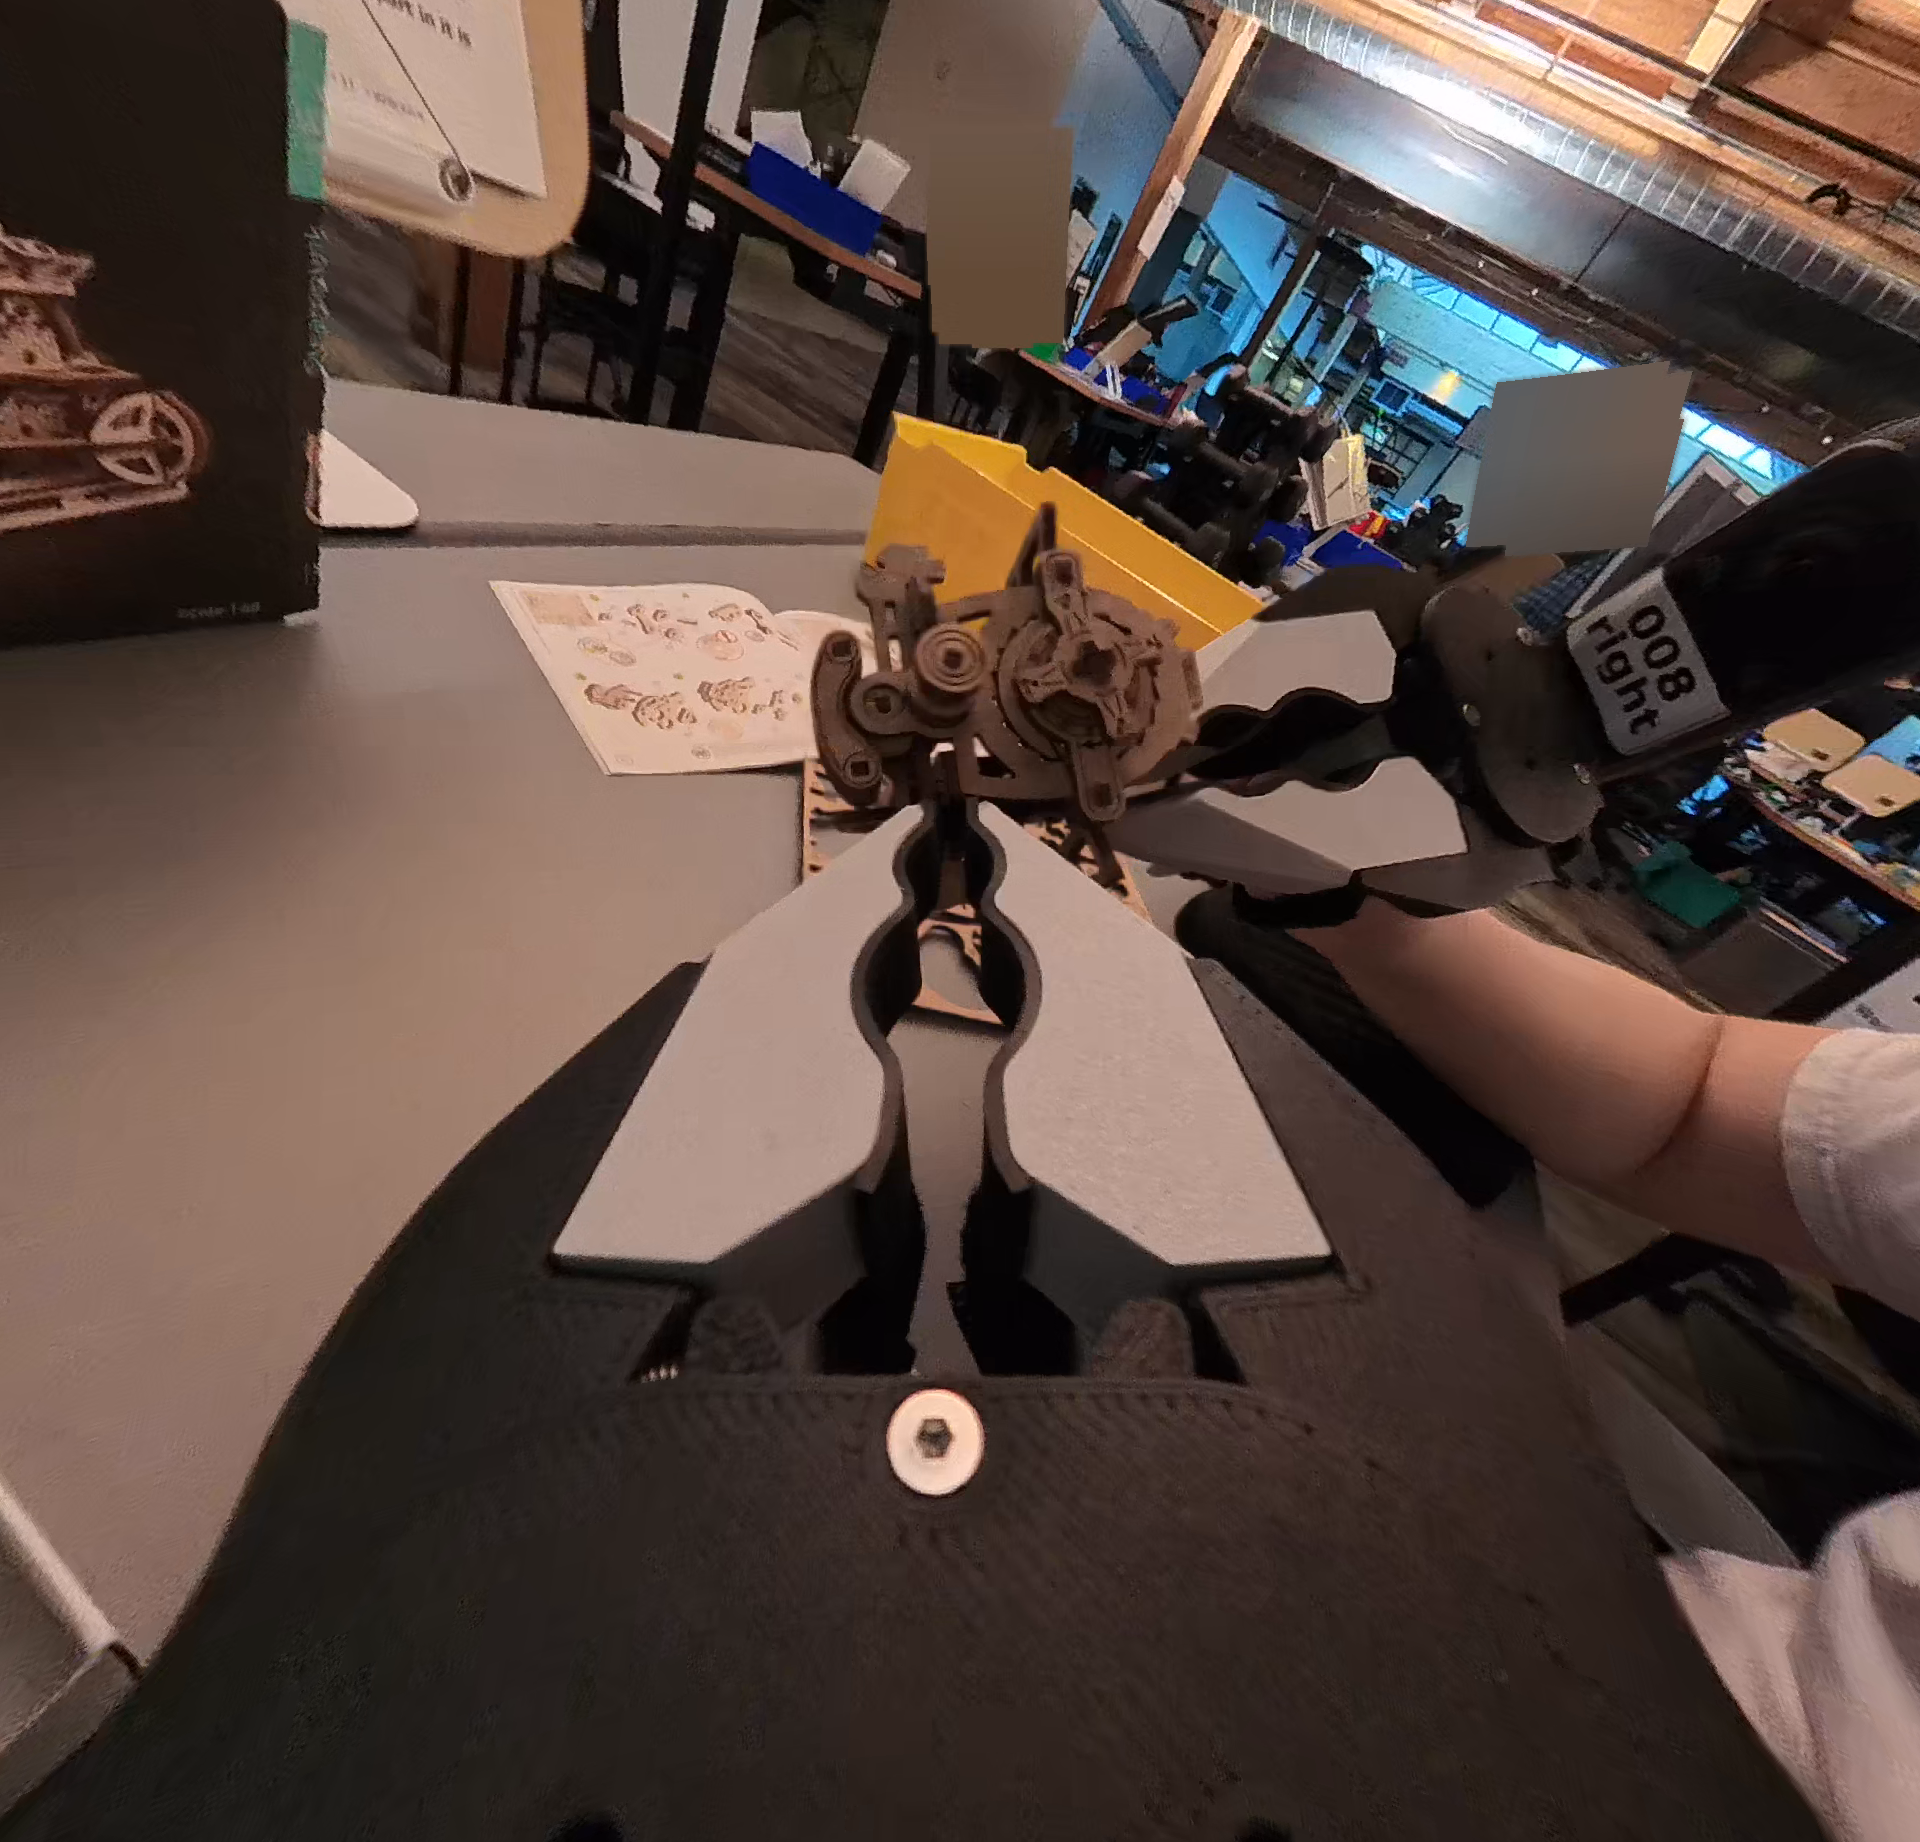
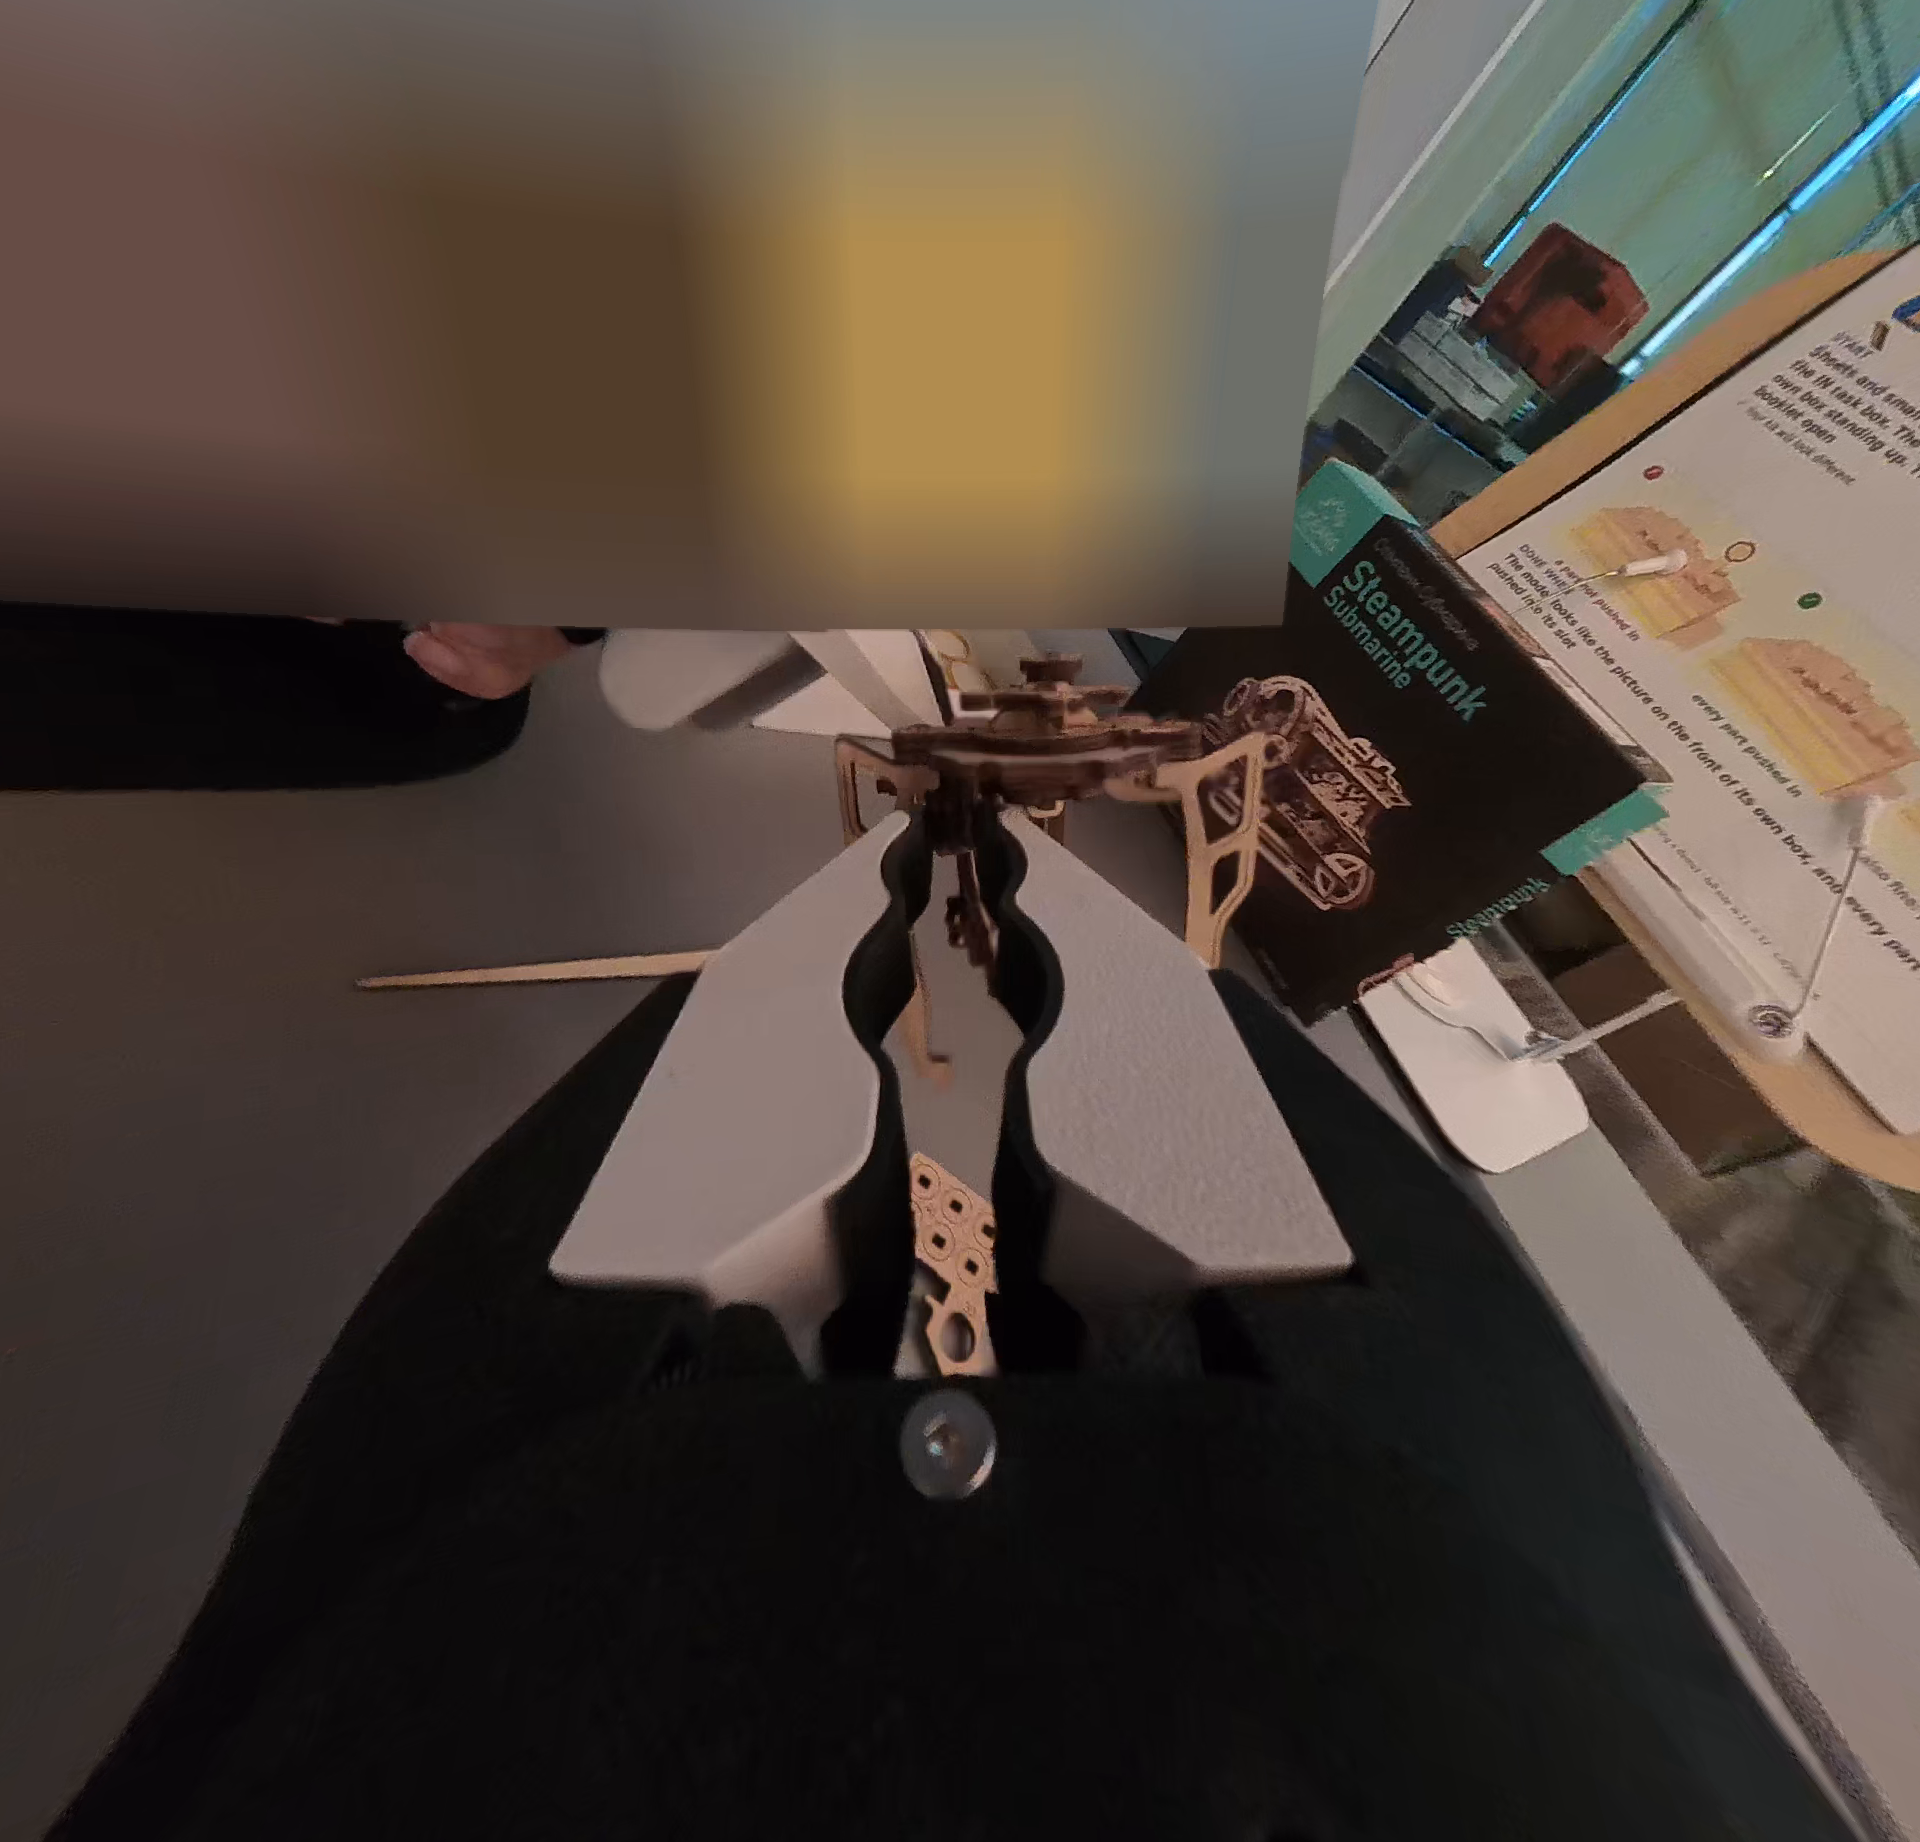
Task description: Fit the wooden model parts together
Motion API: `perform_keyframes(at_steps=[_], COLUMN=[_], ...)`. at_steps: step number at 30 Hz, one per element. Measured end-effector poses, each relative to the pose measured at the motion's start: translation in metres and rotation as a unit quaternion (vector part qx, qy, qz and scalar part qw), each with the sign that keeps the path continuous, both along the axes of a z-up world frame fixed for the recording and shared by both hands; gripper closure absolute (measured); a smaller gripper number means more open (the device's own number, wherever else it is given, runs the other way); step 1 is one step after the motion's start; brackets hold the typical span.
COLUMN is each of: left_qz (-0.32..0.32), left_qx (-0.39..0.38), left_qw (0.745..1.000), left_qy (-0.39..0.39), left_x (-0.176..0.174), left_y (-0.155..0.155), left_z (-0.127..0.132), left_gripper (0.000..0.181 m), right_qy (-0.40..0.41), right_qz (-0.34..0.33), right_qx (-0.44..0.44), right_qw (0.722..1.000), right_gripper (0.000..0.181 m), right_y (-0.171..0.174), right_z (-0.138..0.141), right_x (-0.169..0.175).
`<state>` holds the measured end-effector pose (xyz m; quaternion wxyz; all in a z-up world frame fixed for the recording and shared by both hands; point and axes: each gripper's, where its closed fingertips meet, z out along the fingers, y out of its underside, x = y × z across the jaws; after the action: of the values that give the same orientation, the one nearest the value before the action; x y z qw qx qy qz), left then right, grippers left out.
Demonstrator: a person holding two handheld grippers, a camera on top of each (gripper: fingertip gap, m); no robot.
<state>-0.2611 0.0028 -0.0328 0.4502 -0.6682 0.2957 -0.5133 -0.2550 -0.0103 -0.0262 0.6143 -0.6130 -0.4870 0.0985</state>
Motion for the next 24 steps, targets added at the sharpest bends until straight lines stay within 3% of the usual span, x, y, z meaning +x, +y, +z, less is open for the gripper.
perform_keyframes(at_steps=[15,24], left_qz=[-0.052,-0.050], left_qx=[-0.016,-0.008], left_qw=[0.998,0.999], left_qy=[-0.032,-0.014], left_x=[0.0034,0.0037], left_y=[-0.0030,-0.0035], left_z=[-0.0027,-0.0057], left_gripper=[0.178,0.181], right_qy=[0.022,0.018], right_qz=[0.022,0.012], right_qx=[-0.006,-0.002], right_qw=[0.999,1.000], right_gripper=[0.174,0.174], right_y=[-0.0027,0.0003], right_z=[0.0029,0.0018], right_x=[0.0020,0.0034])
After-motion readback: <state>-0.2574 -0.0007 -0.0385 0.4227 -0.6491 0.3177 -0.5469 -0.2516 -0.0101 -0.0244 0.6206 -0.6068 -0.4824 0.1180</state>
